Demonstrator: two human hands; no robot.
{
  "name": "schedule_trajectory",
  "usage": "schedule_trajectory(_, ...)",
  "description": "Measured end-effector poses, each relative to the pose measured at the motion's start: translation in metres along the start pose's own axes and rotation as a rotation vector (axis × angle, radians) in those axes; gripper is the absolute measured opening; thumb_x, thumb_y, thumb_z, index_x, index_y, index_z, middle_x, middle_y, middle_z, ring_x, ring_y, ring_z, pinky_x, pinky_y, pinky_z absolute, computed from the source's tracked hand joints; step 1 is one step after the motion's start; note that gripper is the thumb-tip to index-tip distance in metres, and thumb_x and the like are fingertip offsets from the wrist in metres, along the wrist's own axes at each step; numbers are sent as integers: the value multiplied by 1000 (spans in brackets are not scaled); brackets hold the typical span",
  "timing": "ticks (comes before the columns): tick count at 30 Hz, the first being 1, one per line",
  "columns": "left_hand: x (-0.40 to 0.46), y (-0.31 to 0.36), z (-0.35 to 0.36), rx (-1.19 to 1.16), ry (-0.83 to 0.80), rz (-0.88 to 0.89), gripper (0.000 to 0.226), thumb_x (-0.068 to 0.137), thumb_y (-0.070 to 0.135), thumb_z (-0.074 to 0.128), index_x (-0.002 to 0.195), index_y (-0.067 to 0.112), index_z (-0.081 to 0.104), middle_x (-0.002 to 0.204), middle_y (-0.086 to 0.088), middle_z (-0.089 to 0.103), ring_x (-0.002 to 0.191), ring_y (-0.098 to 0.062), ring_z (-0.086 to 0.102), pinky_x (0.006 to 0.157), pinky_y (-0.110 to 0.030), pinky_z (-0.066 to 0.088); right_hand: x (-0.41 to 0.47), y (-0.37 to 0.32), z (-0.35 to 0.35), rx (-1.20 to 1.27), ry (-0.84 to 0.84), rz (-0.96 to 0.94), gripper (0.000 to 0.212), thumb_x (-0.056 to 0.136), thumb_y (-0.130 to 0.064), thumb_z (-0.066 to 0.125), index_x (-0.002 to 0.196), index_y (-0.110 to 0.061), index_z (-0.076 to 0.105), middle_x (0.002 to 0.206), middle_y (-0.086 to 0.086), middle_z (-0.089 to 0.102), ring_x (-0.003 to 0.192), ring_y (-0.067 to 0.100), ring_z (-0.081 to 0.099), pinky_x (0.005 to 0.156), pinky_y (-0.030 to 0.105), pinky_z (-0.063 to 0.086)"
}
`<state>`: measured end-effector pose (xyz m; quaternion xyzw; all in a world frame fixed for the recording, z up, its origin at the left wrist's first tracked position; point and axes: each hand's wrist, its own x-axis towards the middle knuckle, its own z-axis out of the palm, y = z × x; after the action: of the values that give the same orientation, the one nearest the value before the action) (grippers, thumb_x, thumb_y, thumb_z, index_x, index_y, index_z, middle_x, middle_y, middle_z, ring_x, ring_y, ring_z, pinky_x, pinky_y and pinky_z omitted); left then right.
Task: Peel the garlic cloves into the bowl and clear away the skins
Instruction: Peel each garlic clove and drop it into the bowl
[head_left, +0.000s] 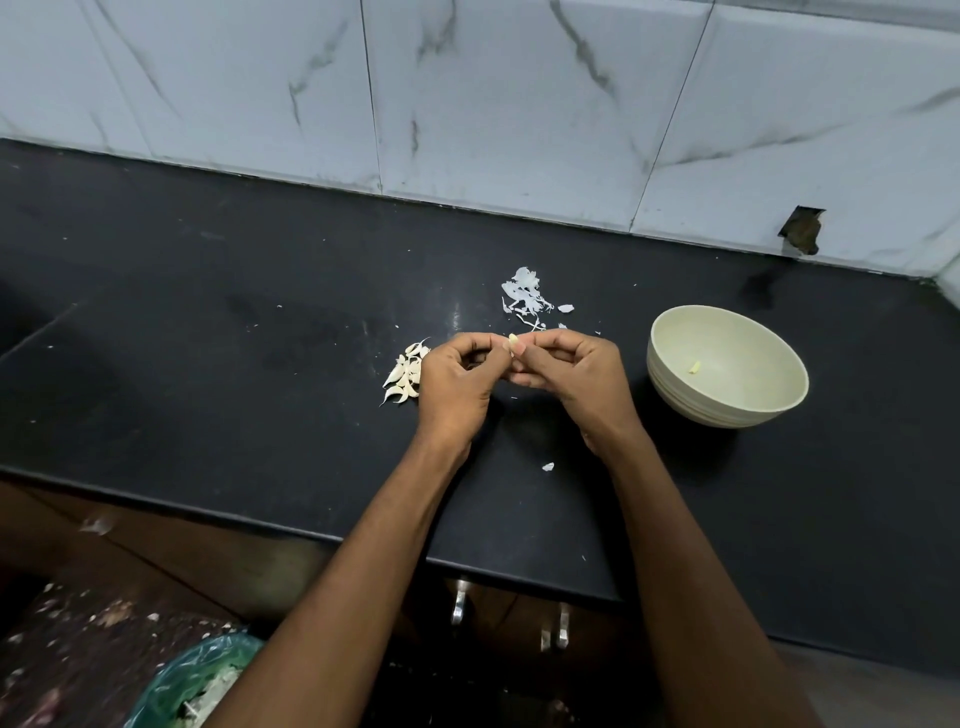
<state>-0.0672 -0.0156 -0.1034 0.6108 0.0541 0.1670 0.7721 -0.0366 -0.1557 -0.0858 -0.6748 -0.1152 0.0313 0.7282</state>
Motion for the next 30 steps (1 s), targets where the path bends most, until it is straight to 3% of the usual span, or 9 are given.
schedule_trajectory(5, 2, -3, 1, 18, 36, 20, 5, 91, 0, 71, 94, -4, 74, 87, -16, 76, 81, -27, 73, 87, -46, 61, 3, 2, 3, 3, 52, -22, 12, 94, -7, 75, 101, 4, 77, 86, 16, 78, 81, 23, 77, 79, 29, 64)
schedule_trajectory(10, 2, -5, 5, -48, 65, -56, 11, 95, 3, 70, 99, -6, 73, 82, -11, 75, 77, -19, 72, 87, -41, 59, 6, 3, 5, 147, 139, 8, 14, 96, -6, 72, 103, 6, 74, 77, 11, 75, 77, 18, 73, 83, 31, 63)
schedule_trajectory(12, 4, -5, 5, -99, 62, -81, 9, 95, 2, 69, 99, -4, 73, 81, -11, 74, 76, -20, 70, 88, -43, 57, 6, 4, 6, 198, 127, 23, 13, 97, -5, 70, 103, 6, 72, 77, 10, 74, 78, 17, 73, 82, 30, 63)
schedule_trajectory(16, 2, 0, 6, -223, 30, -122, 8, 98, 1, 64, 102, -4, 69, 86, -15, 72, 78, -20, 69, 78, -32, 58, 5, 5, 4, 275, 67, 56, 11, 98, -4, 67, 104, 4, 72, 82, 13, 74, 82, 21, 74, 80, 28, 61)
schedule_trajectory(19, 0, 5, 5, -276, 12, -116, 9, 100, 2, 62, 104, -2, 68, 90, -17, 71, 79, -21, 68, 76, -33, 58, 5, 4, 0, 248, 50, 40, 10, 95, -2, 68, 104, 1, 73, 82, 14, 75, 80, 22, 76, 78, 27, 61)
schedule_trajectory(23, -1, 5, 3, -210, -39, -57, 22, 94, 11, 75, 109, -5, 72, 97, -25, 74, 85, -28, 70, 79, -37, 59, 5, 5, -3, 168, 42, -13, 18, 95, -4, 71, 110, 4, 74, 84, 15, 75, 78, 18, 74, 77, 26, 61)
schedule_trajectory(30, -1, 5, 2, -137, -43, -50, 16, 94, 4, 72, 103, -9, 76, 85, -21, 75, 77, -25, 72, 78, -37, 63, 5, 5, -5, 48, 32, -104, 14, 93, -2, 73, 107, 1, 72, 85, 12, 78, 71, 18, 73, 72, 26, 60)
